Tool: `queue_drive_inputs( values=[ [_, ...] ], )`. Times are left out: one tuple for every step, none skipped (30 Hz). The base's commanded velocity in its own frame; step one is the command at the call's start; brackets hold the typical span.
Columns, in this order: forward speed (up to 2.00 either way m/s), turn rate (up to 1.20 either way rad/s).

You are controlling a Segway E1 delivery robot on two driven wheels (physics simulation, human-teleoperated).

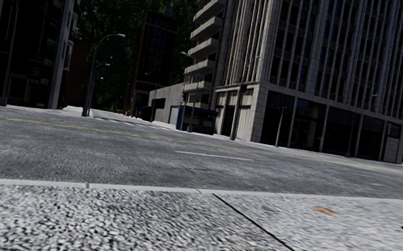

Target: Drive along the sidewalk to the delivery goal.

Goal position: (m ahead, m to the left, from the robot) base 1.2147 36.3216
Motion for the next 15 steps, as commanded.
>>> queue_drive_inputs(
  values=[
    [0.0, 1.06],
    [0.0, 1.06],
    [0.0, 1.06],
    [0.0, 1.06],
    [0.0, 1.06],
    [0.0, 1.06],
    [0.0, 1.07],
    [0.0, 1.07],
    [0.0, 1.07],
    [0.0, 1.07],
    [0.0, 1.06],
    [0.0, 1.01],
    [0.0, 1.01],
    [0.0, 0.99],
    [0.0, 0.99]
  ],
)
